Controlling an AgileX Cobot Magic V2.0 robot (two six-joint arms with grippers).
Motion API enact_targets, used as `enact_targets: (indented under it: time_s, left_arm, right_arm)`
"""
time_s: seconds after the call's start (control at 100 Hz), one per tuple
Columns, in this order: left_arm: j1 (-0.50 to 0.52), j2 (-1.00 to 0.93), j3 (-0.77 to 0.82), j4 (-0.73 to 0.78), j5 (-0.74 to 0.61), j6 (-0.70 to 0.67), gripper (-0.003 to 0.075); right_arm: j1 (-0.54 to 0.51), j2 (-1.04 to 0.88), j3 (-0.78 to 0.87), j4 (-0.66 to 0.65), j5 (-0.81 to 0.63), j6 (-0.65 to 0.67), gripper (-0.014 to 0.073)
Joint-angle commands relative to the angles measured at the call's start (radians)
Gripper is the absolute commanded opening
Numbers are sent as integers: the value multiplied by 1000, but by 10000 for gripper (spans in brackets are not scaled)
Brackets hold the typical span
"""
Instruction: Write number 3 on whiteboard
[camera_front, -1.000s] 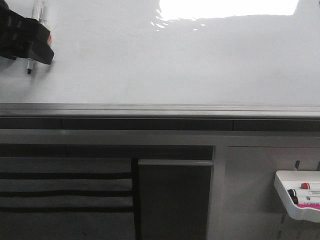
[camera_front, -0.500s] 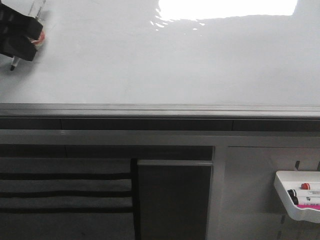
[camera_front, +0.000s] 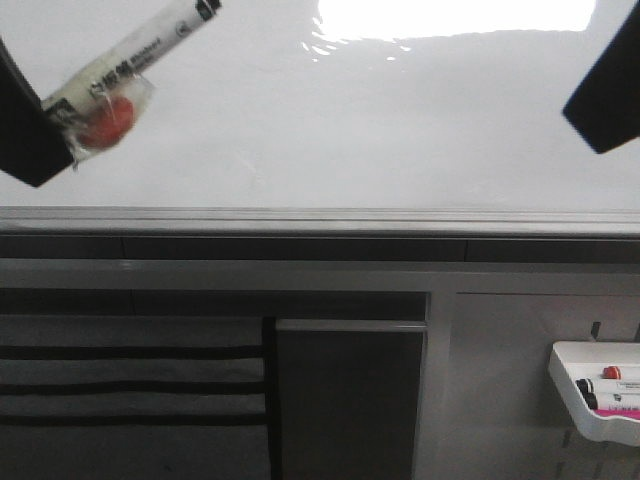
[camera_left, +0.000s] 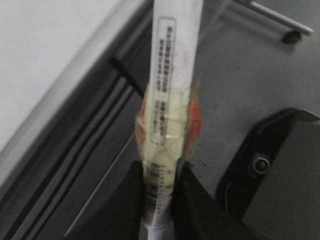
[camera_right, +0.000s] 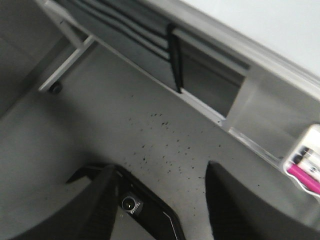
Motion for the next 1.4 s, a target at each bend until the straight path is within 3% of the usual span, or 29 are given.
enact_targets:
  time_s: [0.0, 0.2, 0.45, 0.67, 1.24, 1.39]
  left_arm:
    - [-78, -23, -44, -73, 16, 89, -20]
    - [-195, -23, -46, -81, 2, 131, -20]
    - [-217, -23, -46, -81, -27, 138, -20]
    - [-217, -23, -46, -81, -29, 158, -20]
    - [-217, -23, -46, -67, -42, 161, -20]
    - [-217, -23, -46, -65, -53, 161, -20]
  right_arm:
    - [3, 50, -78, 167, 3, -248, 344]
    - [20, 169, -192, 364, 78, -567, 344]
    - [153, 259, -266, 385, 51, -832, 344]
    - [184, 295, -282, 392, -35, -852, 344]
    - [184, 329, -282, 447, -42, -870, 341]
    - [184, 329, -282, 449, -31, -870, 211]
